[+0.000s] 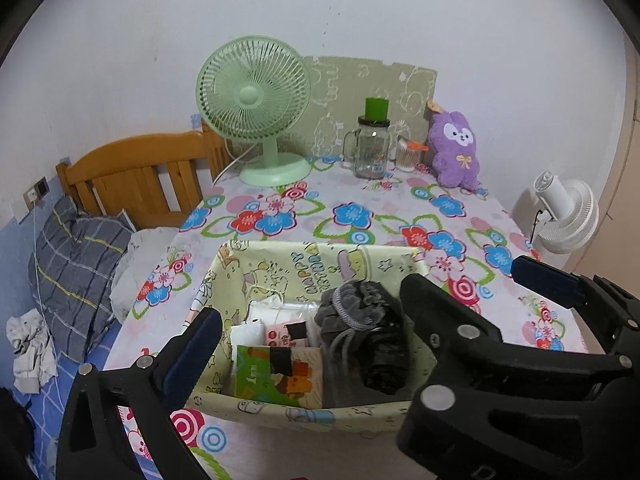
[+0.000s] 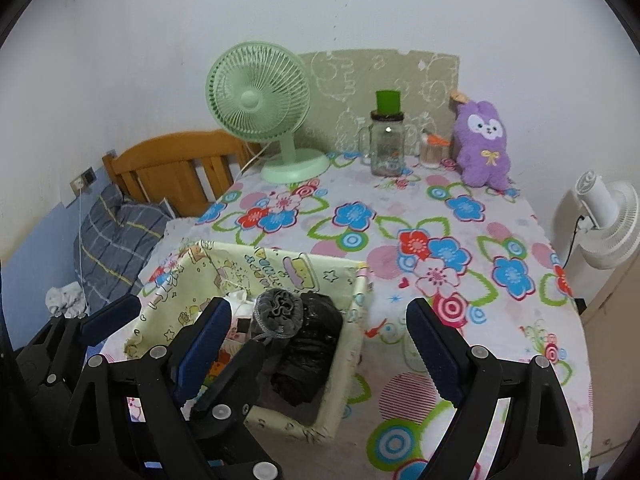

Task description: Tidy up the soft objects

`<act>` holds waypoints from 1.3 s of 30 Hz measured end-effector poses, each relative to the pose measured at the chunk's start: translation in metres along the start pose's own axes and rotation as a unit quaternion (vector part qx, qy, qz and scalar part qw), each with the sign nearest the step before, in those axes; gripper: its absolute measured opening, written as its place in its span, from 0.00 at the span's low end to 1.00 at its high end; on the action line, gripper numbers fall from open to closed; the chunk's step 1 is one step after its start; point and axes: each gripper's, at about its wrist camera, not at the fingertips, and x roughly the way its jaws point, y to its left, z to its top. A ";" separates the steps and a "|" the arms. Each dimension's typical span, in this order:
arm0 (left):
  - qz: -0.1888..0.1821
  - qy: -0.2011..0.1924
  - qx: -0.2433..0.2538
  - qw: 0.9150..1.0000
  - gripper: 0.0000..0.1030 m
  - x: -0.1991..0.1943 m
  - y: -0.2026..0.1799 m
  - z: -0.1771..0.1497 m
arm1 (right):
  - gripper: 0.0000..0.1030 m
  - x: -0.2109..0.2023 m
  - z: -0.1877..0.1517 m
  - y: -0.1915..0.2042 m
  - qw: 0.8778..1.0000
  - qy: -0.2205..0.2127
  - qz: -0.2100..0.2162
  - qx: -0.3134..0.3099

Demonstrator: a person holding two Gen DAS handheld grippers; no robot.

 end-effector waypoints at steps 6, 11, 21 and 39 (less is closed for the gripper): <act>-0.007 -0.018 0.006 1.000 1.00 -0.020 -0.013 0.002 | 0.89 -0.031 -0.001 -0.014 0.999 -0.028 -0.017 0.006; -0.012 -0.036 0.011 0.999 1.00 -0.039 -0.025 0.004 | 0.89 -0.058 -0.004 -0.027 0.998 -0.049 -0.032 0.014; -0.021 -0.074 0.023 0.997 1.00 -0.073 -0.044 0.006 | 0.89 -0.113 -0.010 -0.050 0.992 -0.098 -0.069 0.029; -0.031 -0.115 0.033 0.992 1.00 -0.108 -0.057 0.004 | 0.94 -0.171 -0.030 -0.080 0.980 -0.151 -0.117 0.062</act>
